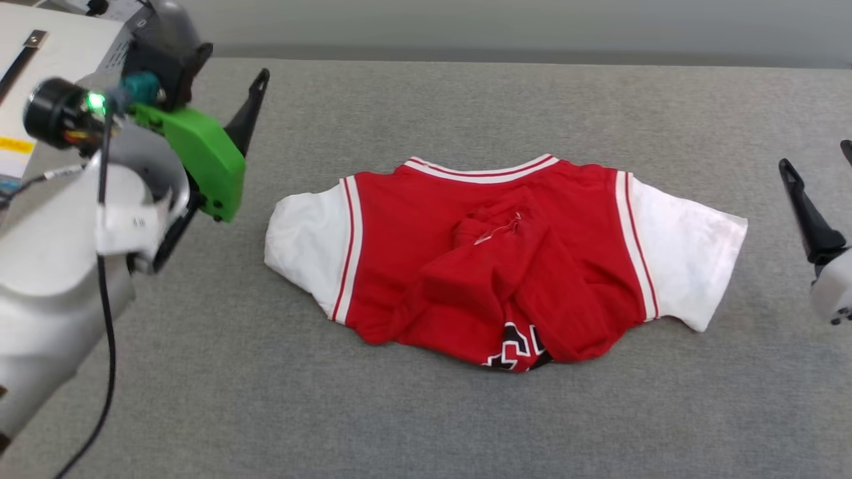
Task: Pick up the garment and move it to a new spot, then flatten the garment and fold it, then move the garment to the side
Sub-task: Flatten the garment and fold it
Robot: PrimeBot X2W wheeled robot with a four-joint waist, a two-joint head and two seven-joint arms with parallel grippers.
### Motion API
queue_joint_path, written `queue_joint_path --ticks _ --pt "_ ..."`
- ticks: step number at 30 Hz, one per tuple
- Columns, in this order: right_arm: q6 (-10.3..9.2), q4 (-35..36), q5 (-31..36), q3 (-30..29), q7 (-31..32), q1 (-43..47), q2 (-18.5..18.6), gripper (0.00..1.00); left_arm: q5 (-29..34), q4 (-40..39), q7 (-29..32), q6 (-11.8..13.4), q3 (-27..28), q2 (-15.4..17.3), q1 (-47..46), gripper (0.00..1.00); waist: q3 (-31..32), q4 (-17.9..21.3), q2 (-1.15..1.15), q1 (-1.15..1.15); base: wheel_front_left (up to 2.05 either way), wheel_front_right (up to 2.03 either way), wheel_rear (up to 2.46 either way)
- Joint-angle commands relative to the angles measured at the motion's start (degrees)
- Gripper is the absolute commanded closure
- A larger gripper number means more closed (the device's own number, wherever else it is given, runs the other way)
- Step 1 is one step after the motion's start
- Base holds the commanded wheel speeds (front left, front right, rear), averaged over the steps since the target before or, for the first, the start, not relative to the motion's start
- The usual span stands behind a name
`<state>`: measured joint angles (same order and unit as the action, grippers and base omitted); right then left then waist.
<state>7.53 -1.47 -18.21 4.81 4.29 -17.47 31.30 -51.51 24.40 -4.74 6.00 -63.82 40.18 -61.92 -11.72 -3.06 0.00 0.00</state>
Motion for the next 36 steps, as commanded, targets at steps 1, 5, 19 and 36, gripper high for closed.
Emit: queue_joint_path --ticks 1,5,19,36 --pt "-0.04 -1.13 -2.48 1.59 3.00 -1.85 2.14 0.00 1.15 -1.24 -2.21 2.14 0.24 0.37 2.37 0.00 -0.30 -1.67 0.00 0.00 0.00 0.00 0.00" --pt "-0.04 -4.26 -11.54 8.57 13.86 -5.70 9.72 0.00 2.15 -5.53 -8.21 8.88 1.89 0.12 7.78 0.00 -1.32 -4.09 0.00 0.00 0.00 0.00 0.00" --pt "-0.04 -13.14 -29.45 21.34 38.29 -16.27 21.80 0.00 20.43 -23.49 -10.24 25.87 25.51 -6.85 30.86 0.00 -8.55 -11.82 0.00 0.00 0.00 0.00 0.00" --pt "-0.04 -19.12 -34.02 31.01 35.57 -14.32 21.02 1.00 38.12 -25.28 -10.25 16.28 46.22 -23.66 48.31 0.00 -9.96 -12.35 0.00 0.00 0.00 0.00 0.00"
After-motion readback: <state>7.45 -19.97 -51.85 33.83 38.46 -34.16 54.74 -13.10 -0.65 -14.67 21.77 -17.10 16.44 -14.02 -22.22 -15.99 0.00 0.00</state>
